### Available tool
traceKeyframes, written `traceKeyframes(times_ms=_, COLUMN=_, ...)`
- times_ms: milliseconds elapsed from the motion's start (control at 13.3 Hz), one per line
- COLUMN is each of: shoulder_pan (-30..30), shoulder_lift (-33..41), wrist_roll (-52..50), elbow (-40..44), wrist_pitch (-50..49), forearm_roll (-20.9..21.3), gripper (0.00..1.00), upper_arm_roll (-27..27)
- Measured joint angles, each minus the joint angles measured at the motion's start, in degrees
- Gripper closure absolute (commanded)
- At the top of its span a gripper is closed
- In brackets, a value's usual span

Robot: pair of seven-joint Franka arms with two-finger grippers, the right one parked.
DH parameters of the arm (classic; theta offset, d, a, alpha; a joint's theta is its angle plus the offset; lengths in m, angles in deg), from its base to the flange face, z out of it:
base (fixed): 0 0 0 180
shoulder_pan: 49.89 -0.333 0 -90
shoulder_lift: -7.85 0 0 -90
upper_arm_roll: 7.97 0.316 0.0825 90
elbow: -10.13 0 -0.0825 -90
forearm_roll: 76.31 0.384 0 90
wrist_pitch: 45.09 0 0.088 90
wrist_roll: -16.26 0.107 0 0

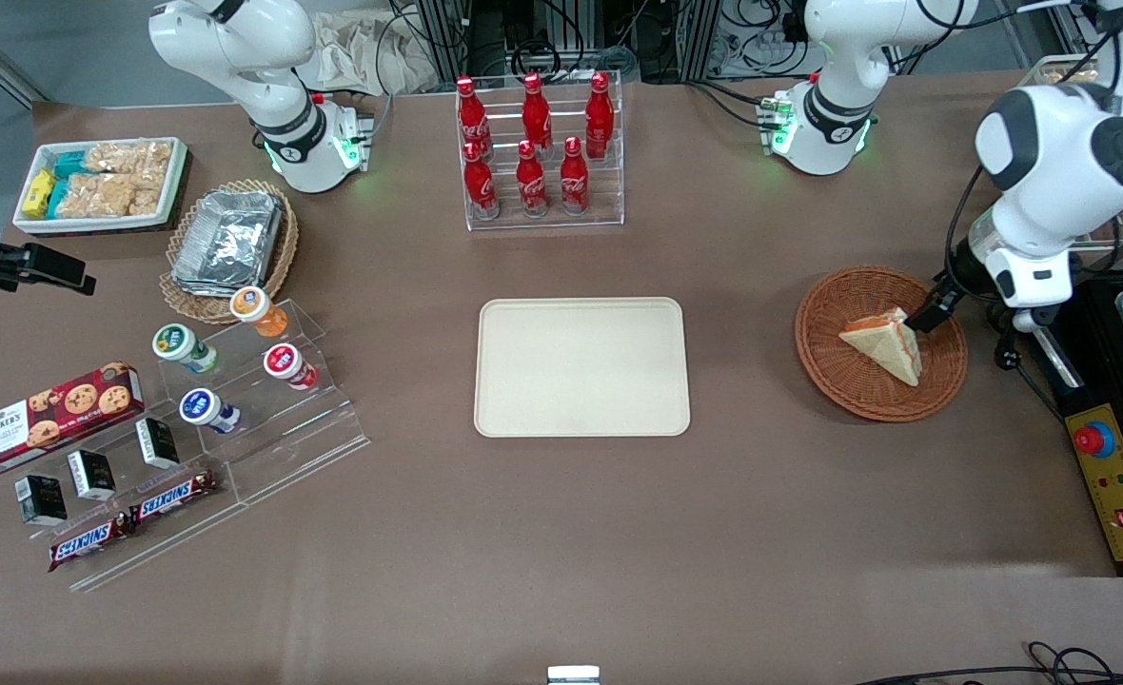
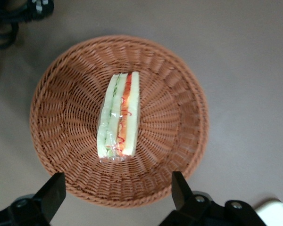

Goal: Place sandwich from basket to tray
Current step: 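Lower the open left gripper over the wrapped sandwich in the basket, then close the left gripper on the wrapped sandwich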

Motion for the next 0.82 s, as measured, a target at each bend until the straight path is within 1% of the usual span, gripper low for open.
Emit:
traceKeyframes(times_ms=450, shoulder_pan=-0.66, shoulder_lift=-9.04, wrist_roll=-1.46, elbow=-6.59, wrist_pitch=17.43, forearm_roll=-0.55, gripper=0.00, upper_arm_roll=0.43)
traceKeyframes(times_ms=600, shoulder_pan=-0.72, shoulder_lift=-12.54, wrist_roll=-1.32, elbow=-7.58, wrist_pitch=21.83, forearm_roll=-0.76, gripper=0.00, upper_arm_roll=0.50)
traceKeyframes(times_ms=675, shoulder_pan=-0.72, shoulder_lift=-13.95, wrist_roll=-1.21, elbow=-7.57, wrist_pitch=22.97, forearm_roll=-0.82, gripper=0.11, upper_arm_roll=0.50)
traceKeyframes(times_ms=750, shoulder_pan=-0.72, shoulder_lift=-14.92, wrist_roll=-1.15, elbow=-7.54, wrist_pitch=23.42, forearm_roll=-0.84, gripper=0.51, upper_arm_roll=0.50)
traceKeyframes(times_ms=825, shoulder_pan=-0.72, shoulder_lift=-15.29, wrist_roll=-1.12, elbow=-7.51, wrist_pitch=23.62, forearm_roll=-0.85, gripper=1.00, upper_arm_roll=0.50)
